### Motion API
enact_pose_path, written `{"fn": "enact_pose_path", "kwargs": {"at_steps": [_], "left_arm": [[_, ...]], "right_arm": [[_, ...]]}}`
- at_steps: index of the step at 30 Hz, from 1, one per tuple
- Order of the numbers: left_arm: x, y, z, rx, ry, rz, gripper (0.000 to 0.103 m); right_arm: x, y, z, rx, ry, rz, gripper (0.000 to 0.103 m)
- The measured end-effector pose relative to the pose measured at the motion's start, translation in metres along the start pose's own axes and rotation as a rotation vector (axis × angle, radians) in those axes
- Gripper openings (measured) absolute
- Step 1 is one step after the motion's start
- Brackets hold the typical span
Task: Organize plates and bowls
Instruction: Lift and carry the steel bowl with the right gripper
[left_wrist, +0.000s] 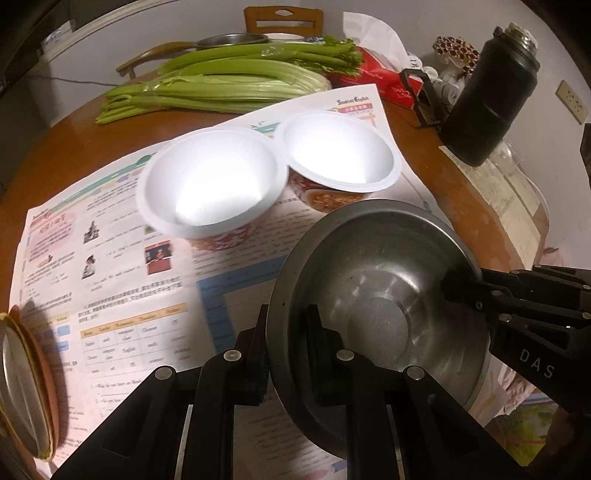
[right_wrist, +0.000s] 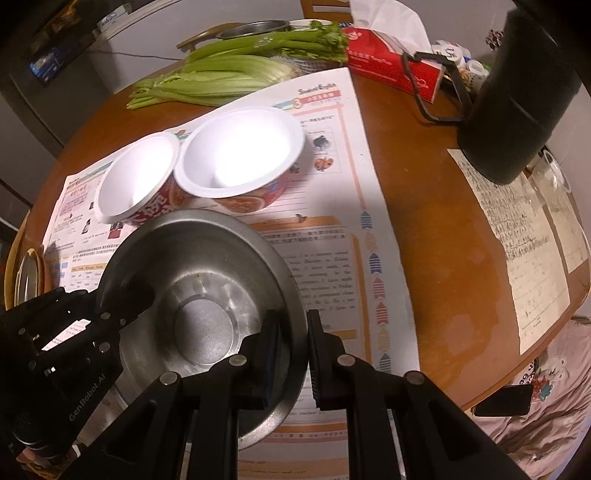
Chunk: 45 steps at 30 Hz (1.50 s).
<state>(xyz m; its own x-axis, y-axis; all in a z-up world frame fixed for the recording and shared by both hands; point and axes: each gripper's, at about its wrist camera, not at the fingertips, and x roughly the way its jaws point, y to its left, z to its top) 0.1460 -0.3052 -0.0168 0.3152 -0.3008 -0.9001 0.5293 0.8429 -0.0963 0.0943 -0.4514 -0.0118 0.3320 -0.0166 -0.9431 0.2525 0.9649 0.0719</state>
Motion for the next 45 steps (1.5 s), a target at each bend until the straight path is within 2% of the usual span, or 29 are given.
{"fn": "enact_pose_path", "kwargs": {"at_steps": [12, 18, 24, 26, 28, 33, 40, 45], "left_arm": [[-0.005, 0.029, -0.021, -0.044, 0.025, 0.037, 0.017], [-0.003, 0.032, -0.027, -0.049, 0.047, 0.070, 0.019], [0.000, 0.033, -0.030, -0.044, 0.050, 0.062, 0.020], [0.004, 0.035, -0.031, -0.047, 0.061, 0.055, 0.027], [0.010, 0.037, -0.032, -0.054, 0.072, 0.069, 0.041], [0.010, 0.038, -0.032, -0.049, 0.074, 0.074, 0.050], [0.007, 0.047, -0.028, -0.075, 0.066, 0.087, 0.058], [-0.001, 0.043, -0.026, -0.066, 0.044, 0.074, 0.059]], "right_arm": [[0.008, 0.042, -0.007, -0.084, 0.039, 0.004, 0.016], [0.012, 0.054, -0.009, -0.106, 0.046, -0.005, 0.016], [0.017, 0.055, -0.010, -0.093, 0.054, 0.006, 0.016], [0.017, 0.056, -0.010, -0.107, 0.052, -0.008, 0.016], [0.018, 0.058, -0.010, -0.121, 0.052, -0.007, 0.016], [0.022, 0.056, -0.009, -0.111, 0.066, -0.018, 0.017], [0.023, 0.054, -0.007, -0.093, 0.066, -0.011, 0.018], [0.017, 0.053, -0.005, -0.089, 0.054, -0.025, 0.023]]}}
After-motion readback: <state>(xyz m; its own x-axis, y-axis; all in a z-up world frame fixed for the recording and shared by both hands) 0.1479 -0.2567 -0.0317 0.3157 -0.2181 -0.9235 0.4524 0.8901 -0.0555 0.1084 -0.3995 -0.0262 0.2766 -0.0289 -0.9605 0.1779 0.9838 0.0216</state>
